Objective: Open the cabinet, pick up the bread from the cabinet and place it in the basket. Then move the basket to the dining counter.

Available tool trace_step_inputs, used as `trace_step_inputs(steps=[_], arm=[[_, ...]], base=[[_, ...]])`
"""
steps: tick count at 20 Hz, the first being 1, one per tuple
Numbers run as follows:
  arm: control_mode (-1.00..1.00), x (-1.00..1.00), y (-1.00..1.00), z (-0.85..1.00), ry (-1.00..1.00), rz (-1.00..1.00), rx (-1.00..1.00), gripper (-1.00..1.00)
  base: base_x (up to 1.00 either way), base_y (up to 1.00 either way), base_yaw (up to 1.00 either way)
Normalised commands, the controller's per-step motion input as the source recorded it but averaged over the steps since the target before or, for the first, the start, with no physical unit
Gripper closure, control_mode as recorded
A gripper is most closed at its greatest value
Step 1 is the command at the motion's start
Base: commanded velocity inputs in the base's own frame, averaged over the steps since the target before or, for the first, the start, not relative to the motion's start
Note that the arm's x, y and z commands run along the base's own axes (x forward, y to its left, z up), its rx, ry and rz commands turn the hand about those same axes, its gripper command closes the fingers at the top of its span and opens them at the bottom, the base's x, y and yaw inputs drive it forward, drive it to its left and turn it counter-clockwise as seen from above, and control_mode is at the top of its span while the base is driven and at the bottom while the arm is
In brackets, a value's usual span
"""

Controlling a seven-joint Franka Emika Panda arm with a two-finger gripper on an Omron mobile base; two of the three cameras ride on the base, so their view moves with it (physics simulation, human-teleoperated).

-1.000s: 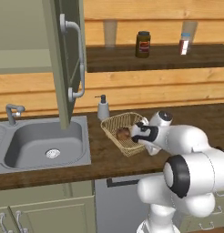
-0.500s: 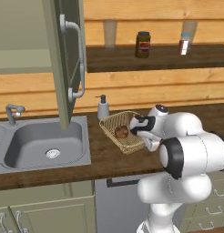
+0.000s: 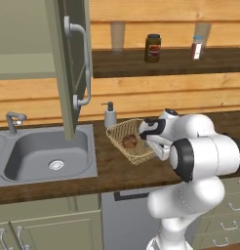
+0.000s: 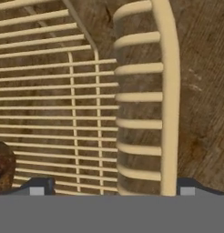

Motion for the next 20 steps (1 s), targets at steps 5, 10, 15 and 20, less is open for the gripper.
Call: trace_step_inputs(steps=[5,10,15,20], arm=[[-1.0,0.0,0.29,-0.6,0.0,0.01,0.04,1.0],[-1.0,-0.23,0.01,-0.61,0.0,0.0,0.06,1.0],[-1.0,-0.29,0.01,-0.5,-0.03,0.01,0.0,1.0],[-1.0,-0.12,-0.1,0.15,-0.02,0.0,-0.02,1.0]], base=[[0.0,0.0,0.0],[0.0,0.0,0.0],[0.0,0.0,0.0],[0.0,0.0,0.0]])
